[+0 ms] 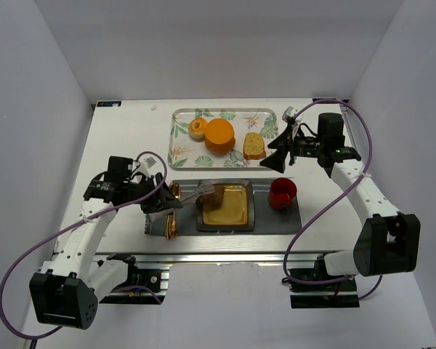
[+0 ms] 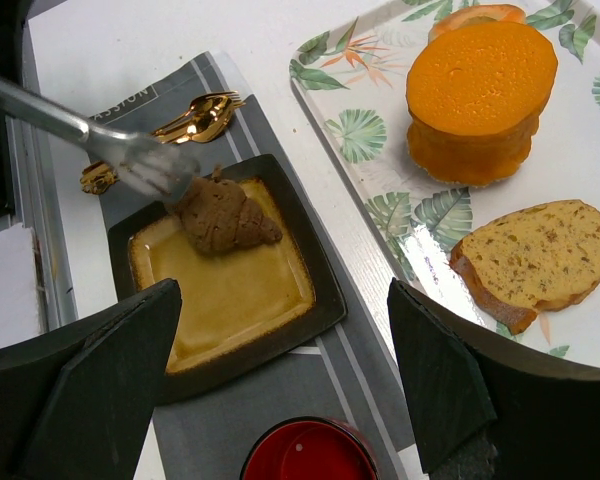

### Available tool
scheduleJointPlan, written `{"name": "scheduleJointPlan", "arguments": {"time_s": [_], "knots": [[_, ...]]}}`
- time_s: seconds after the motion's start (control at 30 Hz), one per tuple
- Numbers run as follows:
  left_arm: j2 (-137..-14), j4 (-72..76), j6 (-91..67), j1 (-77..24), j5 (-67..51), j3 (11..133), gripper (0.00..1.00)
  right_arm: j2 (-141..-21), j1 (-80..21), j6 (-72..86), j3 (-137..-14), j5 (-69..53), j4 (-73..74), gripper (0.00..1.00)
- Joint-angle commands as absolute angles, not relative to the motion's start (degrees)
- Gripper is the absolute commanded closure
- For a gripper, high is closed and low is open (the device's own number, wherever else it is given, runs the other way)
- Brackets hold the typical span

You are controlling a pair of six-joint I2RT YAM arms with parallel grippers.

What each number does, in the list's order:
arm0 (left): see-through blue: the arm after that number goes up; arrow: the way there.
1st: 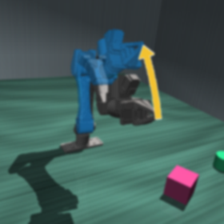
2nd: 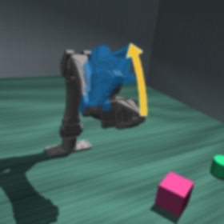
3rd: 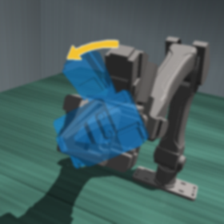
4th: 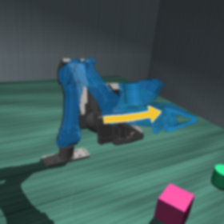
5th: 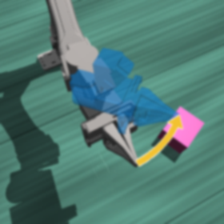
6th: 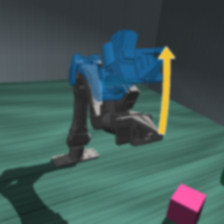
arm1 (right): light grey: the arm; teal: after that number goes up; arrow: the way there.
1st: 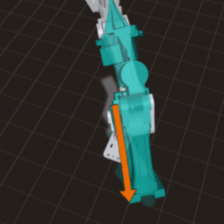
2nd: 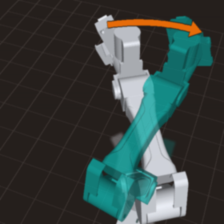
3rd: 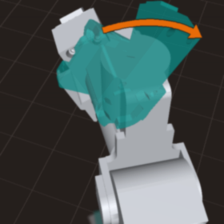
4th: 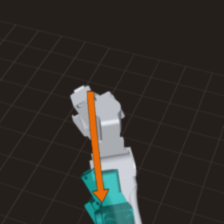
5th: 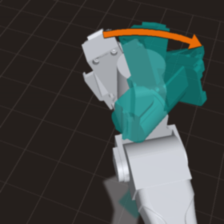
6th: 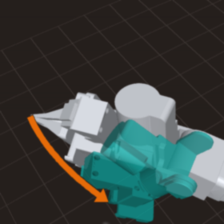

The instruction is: Place the bread

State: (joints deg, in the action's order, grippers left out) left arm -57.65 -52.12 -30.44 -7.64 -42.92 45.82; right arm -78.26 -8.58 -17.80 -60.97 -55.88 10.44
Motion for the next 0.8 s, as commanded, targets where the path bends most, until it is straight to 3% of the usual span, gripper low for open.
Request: {"name": "scheduleJointPlan", "arguments": {"time_s": [0.0, 0.33, 0.57, 0.77], "knots": [[-57.92, -52.39, -29.35, -7.82, -39.56, 51.14, 0.38, -78.13, -8.17, -18.19, -62.67, -56.78, 10.28, 0.12], [-66.00, -50.73, -28.64, -3.09, -32.34, 61.61, 0.40, -78.48, -8.17, -18.28, -62.49, -56.60, 9.41, 0.12], [-75.57, -19.49, -44.01, 2.72, -35.67, 56.08, 0.42, -78.84, -8.17, -17.05, -62.84, -57.22, 7.91, 0.11], [-91.30, -8.80, -50.97, 2.99, -40.43, 60.73, 0.42, -79.28, -8.17, -17.23, -63.19, -57.30, 7.47, 0.11]]}}
